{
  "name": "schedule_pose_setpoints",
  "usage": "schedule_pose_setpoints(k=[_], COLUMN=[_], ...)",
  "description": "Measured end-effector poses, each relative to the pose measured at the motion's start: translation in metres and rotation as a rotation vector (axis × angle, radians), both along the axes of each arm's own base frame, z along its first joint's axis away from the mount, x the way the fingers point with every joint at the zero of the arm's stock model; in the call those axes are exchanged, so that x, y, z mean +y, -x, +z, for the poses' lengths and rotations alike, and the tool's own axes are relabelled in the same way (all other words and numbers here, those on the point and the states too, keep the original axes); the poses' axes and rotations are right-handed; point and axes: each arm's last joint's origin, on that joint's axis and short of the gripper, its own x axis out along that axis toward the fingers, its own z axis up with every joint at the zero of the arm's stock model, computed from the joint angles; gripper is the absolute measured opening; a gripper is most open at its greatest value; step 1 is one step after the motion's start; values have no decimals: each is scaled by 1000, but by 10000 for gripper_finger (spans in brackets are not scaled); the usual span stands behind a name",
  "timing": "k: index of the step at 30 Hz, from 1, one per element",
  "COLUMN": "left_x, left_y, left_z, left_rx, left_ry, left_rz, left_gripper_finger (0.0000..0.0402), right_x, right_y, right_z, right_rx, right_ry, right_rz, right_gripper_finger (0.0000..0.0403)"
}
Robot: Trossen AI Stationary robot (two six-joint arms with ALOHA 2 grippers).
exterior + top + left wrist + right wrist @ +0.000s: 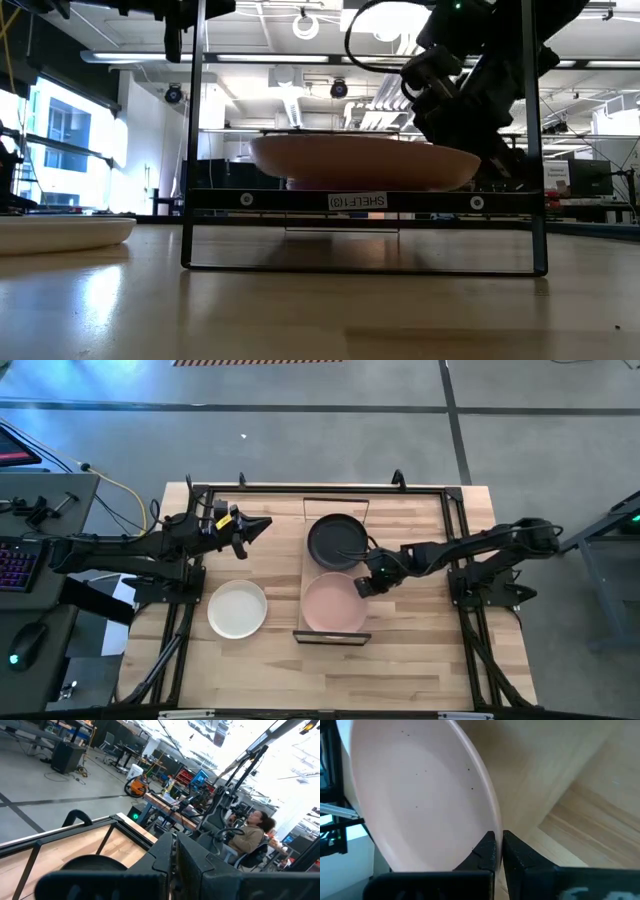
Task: Place and stack plates onto a shelf
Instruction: Put the light pink plate on the shelf
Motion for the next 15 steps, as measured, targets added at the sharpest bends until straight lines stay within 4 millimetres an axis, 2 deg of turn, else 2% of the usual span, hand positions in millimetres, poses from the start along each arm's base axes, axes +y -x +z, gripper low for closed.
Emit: schedule_pose_setpoints(k=[15], left_x=[0], left_y=[0], left_z=[0], left_rx=[0], left_ry=[1], left_rz=[0], left_gripper_finger=[17], right_x=[0], right_y=[0], right_z=[-6], right_rx=[27], right_ry=[14], right_rz=[33], right_gripper_finger=[7])
